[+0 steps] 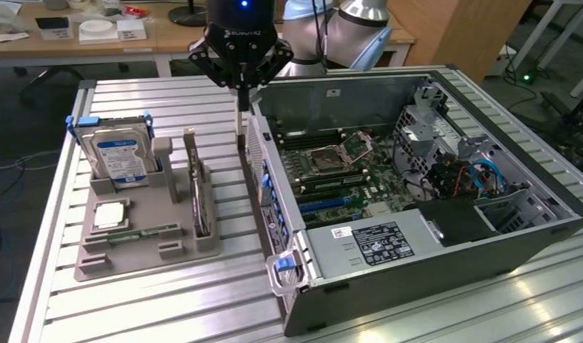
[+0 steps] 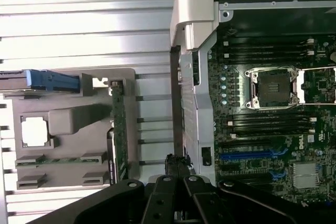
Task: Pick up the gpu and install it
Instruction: 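Reach for the gpu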
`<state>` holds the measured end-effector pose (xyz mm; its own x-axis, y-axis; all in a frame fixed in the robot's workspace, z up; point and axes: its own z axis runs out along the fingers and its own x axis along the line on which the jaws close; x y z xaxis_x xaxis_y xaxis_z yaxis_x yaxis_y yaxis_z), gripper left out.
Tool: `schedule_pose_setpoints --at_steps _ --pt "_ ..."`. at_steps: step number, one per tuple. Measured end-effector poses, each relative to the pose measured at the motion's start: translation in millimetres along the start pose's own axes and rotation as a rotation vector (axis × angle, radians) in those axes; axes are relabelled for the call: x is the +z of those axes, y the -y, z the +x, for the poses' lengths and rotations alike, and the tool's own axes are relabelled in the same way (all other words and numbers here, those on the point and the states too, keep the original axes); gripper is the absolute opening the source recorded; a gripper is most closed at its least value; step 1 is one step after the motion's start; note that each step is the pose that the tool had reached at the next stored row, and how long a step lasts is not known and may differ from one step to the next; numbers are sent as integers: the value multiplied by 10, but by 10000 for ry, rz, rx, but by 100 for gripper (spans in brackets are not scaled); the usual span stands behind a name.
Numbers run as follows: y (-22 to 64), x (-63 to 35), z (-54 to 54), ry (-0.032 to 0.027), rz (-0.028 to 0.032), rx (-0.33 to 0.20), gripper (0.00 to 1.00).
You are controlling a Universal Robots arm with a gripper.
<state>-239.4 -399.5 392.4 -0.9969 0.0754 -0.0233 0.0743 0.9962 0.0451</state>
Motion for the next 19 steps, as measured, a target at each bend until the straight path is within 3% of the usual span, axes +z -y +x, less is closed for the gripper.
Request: schedule_pose_setpoints --at_steps 19 --pt "42 -8 507 0 0 -2 11"
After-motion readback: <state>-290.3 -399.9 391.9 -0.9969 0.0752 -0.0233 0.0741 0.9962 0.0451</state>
